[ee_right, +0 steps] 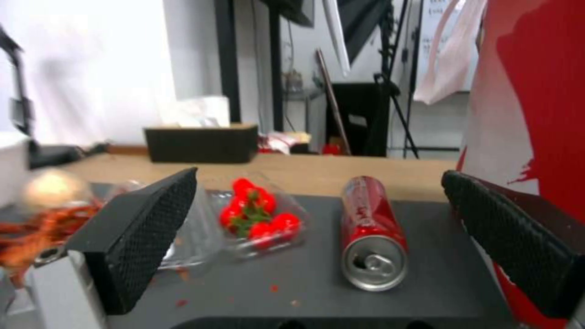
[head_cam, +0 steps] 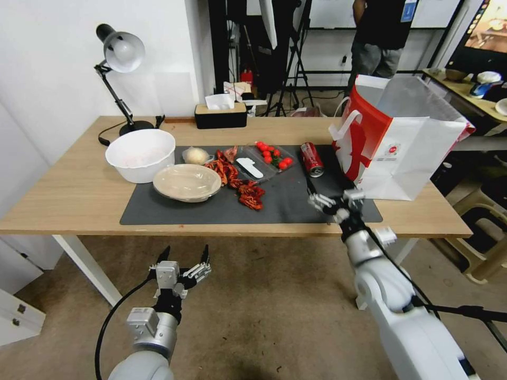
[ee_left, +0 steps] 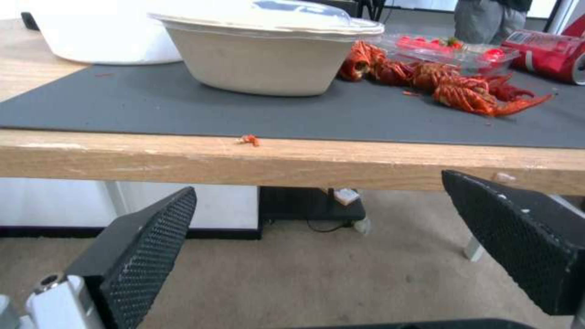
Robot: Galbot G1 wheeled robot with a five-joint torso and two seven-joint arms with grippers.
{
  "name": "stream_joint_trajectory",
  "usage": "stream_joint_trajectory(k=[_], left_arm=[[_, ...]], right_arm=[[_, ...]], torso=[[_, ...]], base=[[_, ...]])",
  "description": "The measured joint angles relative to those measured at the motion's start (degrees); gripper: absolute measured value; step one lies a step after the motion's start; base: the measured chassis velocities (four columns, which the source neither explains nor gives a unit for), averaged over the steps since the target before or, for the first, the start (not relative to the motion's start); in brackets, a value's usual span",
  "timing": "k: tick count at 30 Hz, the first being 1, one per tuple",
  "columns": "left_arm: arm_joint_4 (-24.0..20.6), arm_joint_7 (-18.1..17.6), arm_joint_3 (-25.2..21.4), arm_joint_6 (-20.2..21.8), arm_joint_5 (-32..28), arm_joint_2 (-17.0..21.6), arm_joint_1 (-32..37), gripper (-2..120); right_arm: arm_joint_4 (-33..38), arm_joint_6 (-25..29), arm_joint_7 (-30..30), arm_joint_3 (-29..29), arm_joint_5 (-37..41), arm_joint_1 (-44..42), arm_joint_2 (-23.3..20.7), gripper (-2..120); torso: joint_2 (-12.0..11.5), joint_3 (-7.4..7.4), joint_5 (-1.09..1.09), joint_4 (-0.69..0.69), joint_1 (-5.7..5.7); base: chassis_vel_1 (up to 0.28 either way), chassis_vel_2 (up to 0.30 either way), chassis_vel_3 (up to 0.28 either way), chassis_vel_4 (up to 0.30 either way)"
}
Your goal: Pick up the trash from the table and place it into the takeout bag.
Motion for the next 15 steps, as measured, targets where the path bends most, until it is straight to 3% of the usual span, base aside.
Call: stream_joint_trajectory(k=[9,15], left_arm=[[0.0,0.0,-0.2,-0.5,0.5,-0.4,0.3,100],[0.2,-0.1,-0.4,-0.8,0.5,-0.5,0.4,100]], right_arm=[[-6.0,-10.6,8.1,-5.0,2.0,10.2,-0.4,100],[-10.3,-13.7,9.9,-7.0,5.3,15.3,0.0,100]], torso=[[0.0,0.0,0.01,0.0,0.0],[0.0,0.0,0.01,0.0,0.01]], base=[[0.0,0.0,0.0,0.0],[0.0,0.0,0.0,0.0]])
